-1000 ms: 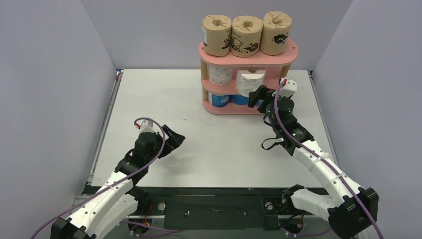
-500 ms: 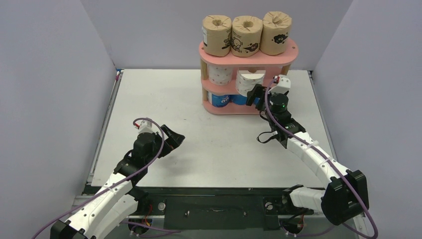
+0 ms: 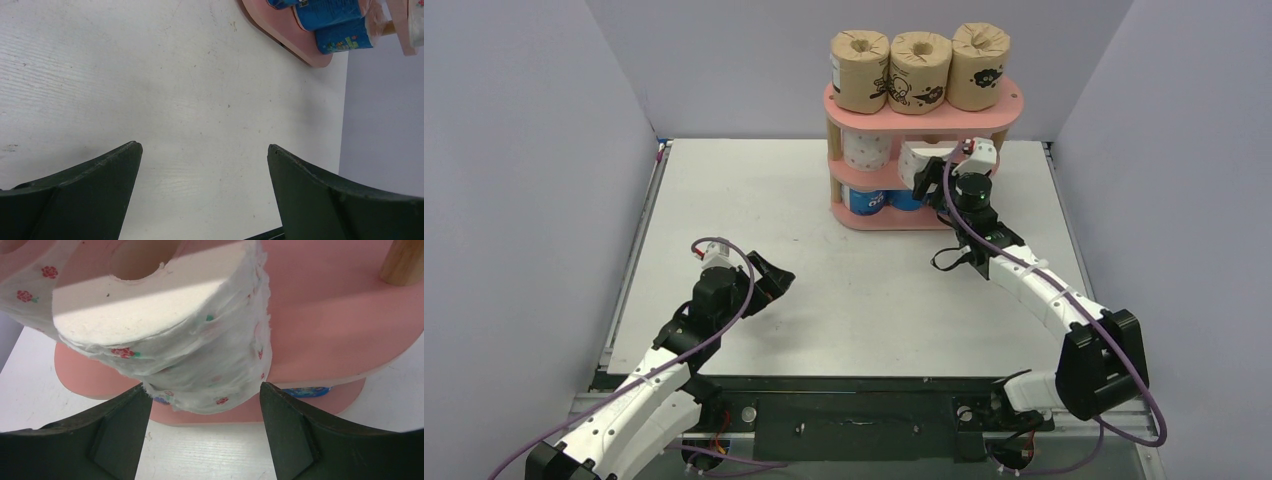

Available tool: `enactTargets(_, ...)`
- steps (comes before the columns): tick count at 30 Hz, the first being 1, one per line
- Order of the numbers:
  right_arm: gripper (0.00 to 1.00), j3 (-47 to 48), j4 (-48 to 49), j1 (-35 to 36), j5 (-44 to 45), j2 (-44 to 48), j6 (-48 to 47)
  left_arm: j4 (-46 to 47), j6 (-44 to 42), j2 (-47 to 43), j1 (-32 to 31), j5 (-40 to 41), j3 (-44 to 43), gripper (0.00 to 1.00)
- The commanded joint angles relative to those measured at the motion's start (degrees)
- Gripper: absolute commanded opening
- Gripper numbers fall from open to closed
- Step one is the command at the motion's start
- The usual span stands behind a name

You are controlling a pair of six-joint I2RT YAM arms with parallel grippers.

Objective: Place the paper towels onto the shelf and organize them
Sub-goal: Place the paper towel on the shelf.

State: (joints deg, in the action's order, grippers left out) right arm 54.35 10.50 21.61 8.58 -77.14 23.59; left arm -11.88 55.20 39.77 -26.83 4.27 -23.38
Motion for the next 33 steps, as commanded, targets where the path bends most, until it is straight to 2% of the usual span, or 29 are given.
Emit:
enactTargets(1, 0.72, 3.5, 4.3, -0.6, 0.6, -2.1, 0.3, 1.1, -1.0, -0.2, 0.5, 1.1, -0.2, 0.96)
enactTargets(13, 0.69, 4.6, 9.9, -0.4, 1.4, -6.7, 2.6, 1.3, -1.0, 0.2, 0.5, 1.5, 0.2, 0.96)
enactTargets(33, 0.68, 8.4, 10.9, 0.8, -0.4, -11.6, 3.2, 2.0, -1.6, 1.3, 1.2, 1.7, 0.3, 0.96)
